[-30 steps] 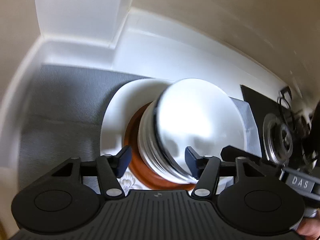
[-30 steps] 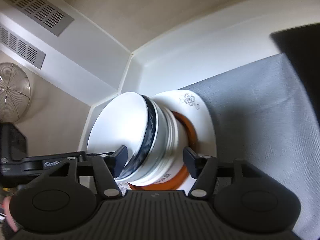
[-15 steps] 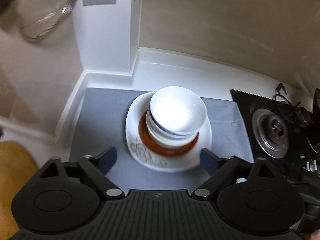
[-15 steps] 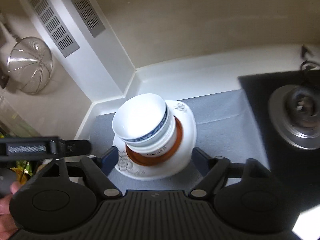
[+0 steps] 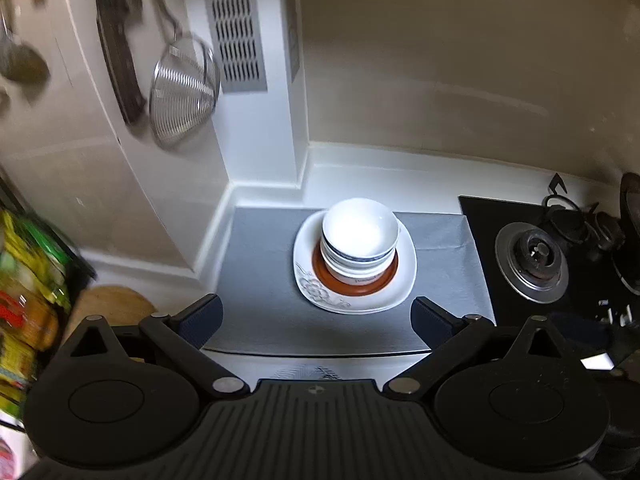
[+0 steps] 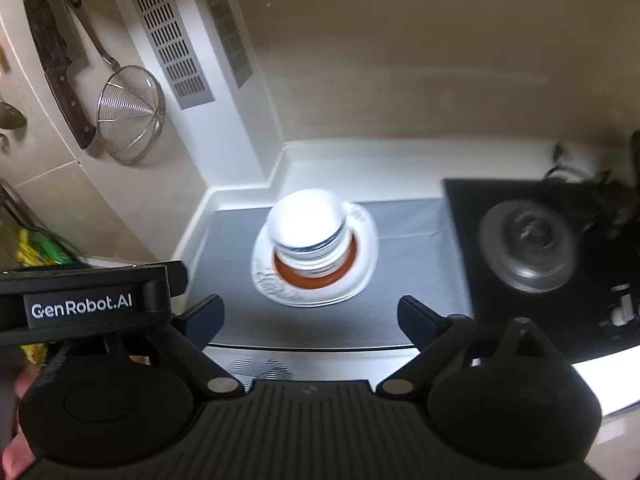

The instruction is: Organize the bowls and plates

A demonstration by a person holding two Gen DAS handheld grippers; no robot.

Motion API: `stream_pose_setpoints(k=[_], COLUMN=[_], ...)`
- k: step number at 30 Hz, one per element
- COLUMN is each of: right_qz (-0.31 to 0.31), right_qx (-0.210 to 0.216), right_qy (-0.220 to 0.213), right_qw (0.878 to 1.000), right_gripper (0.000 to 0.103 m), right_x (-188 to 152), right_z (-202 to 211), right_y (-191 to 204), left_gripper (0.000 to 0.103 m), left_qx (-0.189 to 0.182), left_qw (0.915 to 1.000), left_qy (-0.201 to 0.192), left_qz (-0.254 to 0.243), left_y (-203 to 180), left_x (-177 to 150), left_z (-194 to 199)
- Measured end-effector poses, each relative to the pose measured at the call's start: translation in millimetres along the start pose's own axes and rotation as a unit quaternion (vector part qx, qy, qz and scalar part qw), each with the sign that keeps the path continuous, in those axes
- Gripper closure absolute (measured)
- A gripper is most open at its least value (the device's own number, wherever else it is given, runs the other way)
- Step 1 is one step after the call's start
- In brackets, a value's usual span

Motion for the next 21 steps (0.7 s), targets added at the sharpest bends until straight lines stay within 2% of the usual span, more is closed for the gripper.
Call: stream_pose_setpoints(k=[4,8,14,21], right_qz=[0.007,0.005,-0.004,-0.005], right_qx=[-0.004,-0.01,-0.006,-0.01], right_qy=[-0.01,-0.013,-0.01,0.001], right_qw=[1.0,1.0,1.0,1.0], right_gripper=[0.004,0.004,0.002,0.002], right_x=[6.0,8.6,8.0,4.6], right_z=[16.2,26.9,28.2,23.2], right_y=[8.1,11.6,11.0,11.5], left_gripper=[0.0,0.0,0.0,0.0], left_qx=[0.017,0.024,0.04,0.042], left_qw=[0.9998,0.9997,0.999,0.999], left_qy=[-0.01,-0.003,-0.013,-0.005], left_qz=[-0.005,-0.003,-0.016,-0.018], left_y=[-0.8,1.1,-0.8,-0.9], left_x=[6.3,8.4,10.0,7.2], left_z=[16.0,23.7,28.8,25.5])
Point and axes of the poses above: each gripper's, at about its wrist camera, not at the fingertips, and z roughly against the way its jaws point, y to its left, x to its top, the point moved 9 cm from there along -z, roughly the way its jaws point, and after that the axes turned 7 degrees about x, right-handed, at the moved point
